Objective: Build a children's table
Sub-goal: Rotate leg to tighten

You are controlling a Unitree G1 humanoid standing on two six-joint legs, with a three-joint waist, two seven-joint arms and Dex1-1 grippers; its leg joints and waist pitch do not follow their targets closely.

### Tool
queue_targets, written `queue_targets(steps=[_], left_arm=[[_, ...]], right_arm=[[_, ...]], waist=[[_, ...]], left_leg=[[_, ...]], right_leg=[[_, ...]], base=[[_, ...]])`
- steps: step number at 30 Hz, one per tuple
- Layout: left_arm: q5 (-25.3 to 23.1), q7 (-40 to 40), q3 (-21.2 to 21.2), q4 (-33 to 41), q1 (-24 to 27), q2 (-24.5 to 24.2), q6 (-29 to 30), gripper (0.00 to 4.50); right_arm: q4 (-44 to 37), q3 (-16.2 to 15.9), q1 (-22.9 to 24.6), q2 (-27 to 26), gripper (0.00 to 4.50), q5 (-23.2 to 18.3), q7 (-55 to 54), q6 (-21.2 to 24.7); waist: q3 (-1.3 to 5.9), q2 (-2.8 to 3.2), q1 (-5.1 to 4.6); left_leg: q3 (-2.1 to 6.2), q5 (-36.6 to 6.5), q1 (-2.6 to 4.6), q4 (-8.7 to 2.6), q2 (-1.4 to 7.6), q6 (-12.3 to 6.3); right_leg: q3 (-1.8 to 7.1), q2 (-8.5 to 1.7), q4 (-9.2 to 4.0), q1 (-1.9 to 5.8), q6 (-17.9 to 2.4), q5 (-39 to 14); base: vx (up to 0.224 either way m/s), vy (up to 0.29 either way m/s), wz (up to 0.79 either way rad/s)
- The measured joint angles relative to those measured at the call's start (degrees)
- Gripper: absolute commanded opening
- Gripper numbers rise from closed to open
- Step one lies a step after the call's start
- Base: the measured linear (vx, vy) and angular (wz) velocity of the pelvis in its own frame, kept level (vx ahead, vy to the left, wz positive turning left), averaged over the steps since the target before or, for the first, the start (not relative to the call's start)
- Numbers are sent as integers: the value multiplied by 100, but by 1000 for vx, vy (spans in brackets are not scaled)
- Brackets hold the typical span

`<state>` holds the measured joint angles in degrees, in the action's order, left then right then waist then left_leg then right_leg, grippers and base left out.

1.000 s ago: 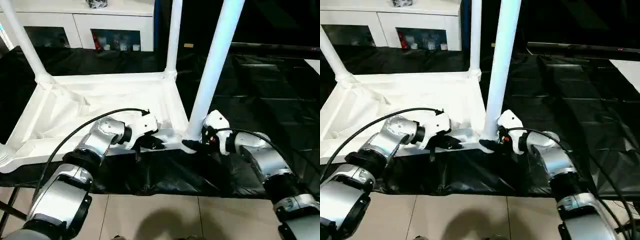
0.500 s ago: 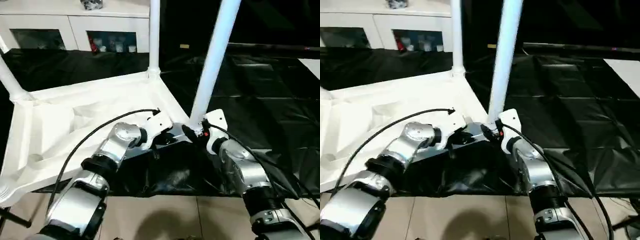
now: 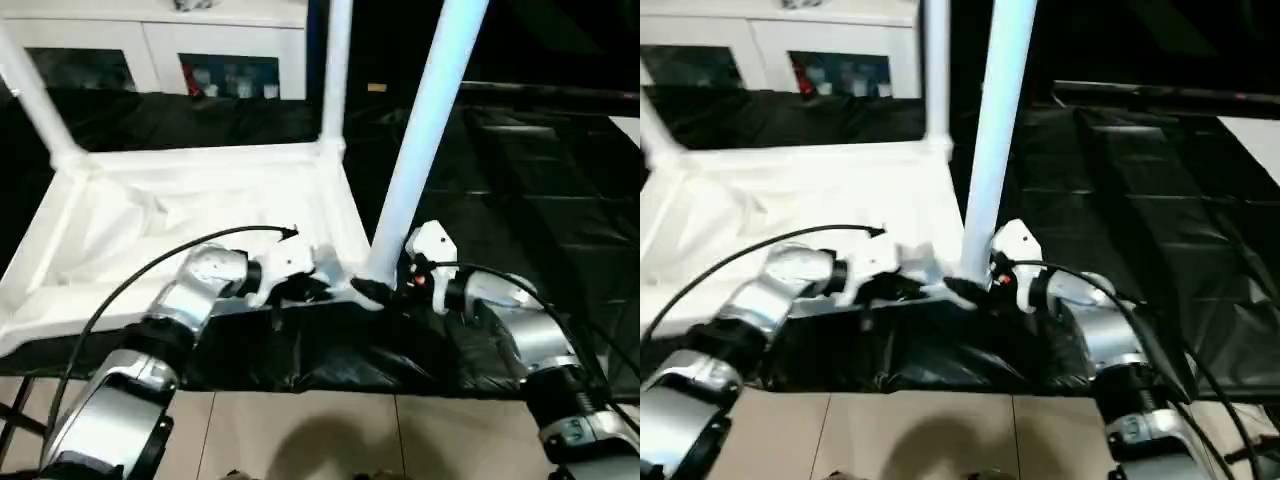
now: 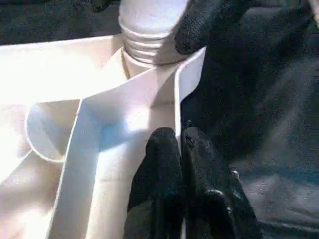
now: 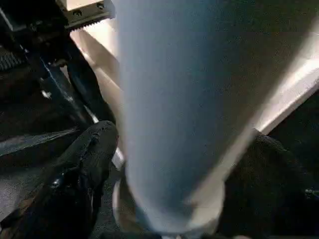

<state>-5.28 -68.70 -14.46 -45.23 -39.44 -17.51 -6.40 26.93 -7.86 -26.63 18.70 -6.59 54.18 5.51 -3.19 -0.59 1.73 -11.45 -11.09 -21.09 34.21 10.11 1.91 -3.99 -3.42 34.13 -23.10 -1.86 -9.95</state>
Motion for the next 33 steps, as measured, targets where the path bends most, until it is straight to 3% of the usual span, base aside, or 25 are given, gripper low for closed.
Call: queue_targets(steps=[4, 11, 21, 29, 33], left_arm=[[72, -117, 61, -7, -3, -148, -41, 91], [73, -407, 47, -310, -183, -334, -274, 91], [102, -721, -17, -786, -408, -207, -139, 91], [103, -724, -11, -971, -509, -188, -179, 7], [64, -723, -51, -998, -509, -198, -289, 2]], right_arm=[[0, -53, 0, 28, 398, -4, 132, 0], [1, -86, -1, 104, 398, -5, 338, -78], [14, -86, -3, 130, 398, -3, 375, -118], [24, -85, -4, 135, 398, -2, 382, -154], [81, -85, -61, 163, 398, 3, 377, -223]], waist=[[-1, -1, 29], [-9, -17, 54], [-12, -21, 97], [-12, -21, 114], [-12, -21, 139]], left_leg=[[0, 0, 1, 0, 1, 0], [-2, 0, 0, 1, 0, 0], [-2, 0, 1, 1, 0, 0], [-2, 1, 1, 1, 1, -1], [-2, 3, 2, 1, 1, -3]], right_leg=[[-1, 0, 3, -1, 0, 0], [0, 0, 3, -1, 0, 0], [0, 0, 4, -1, 0, 0], [0, 0, 6, -1, 0, 0], [-1, 0, 8, -1, 0, 0]], base=[[0, 0, 0], [0, 0, 0], [0, 0, 0], [0, 0, 0], [0, 0, 0]])
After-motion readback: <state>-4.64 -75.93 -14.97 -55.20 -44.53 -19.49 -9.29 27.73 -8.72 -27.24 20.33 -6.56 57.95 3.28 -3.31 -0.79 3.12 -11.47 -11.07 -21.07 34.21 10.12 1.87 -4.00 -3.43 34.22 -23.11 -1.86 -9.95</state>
